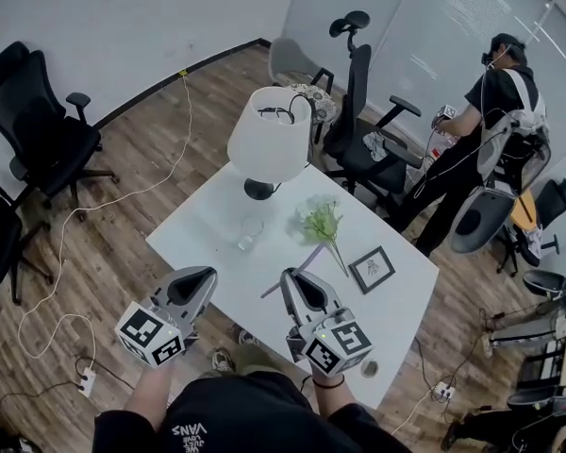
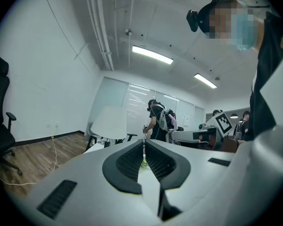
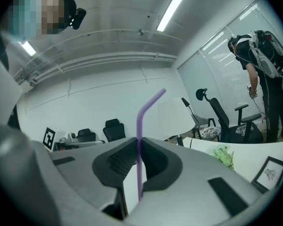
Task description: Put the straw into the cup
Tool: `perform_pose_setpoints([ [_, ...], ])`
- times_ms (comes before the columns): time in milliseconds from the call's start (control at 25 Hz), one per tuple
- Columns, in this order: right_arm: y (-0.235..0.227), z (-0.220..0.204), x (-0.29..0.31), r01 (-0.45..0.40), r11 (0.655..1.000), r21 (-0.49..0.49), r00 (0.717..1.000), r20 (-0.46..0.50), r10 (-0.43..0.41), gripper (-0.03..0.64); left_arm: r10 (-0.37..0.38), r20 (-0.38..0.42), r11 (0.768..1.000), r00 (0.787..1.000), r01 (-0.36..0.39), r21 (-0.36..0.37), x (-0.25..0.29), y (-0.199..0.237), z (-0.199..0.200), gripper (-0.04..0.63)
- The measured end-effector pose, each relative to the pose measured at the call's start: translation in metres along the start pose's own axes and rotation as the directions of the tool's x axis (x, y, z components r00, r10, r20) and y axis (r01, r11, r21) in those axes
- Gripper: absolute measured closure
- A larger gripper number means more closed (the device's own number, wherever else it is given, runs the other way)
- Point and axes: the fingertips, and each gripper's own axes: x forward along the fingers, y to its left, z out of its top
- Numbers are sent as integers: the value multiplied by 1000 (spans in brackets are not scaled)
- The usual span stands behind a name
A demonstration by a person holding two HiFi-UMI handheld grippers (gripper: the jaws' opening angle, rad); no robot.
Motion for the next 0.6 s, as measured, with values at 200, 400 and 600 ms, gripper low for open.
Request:
perform_pose_setpoints([
  [200, -9, 8, 18, -7, 1000, -3, 1000, -1, 7, 580, 4, 8, 1000, 1000, -4, 0, 10, 14, 7, 572],
  [400, -20, 20, 40, -22, 1000, -13, 1000, 7, 22, 580, 13, 5, 1000, 1000, -13, 4, 26, 29, 14, 572],
  [600, -32, 29, 58, -26, 999, -26, 1000, 11, 26, 580, 15, 10, 1000, 1000, -16, 13, 39, 42, 21, 572],
])
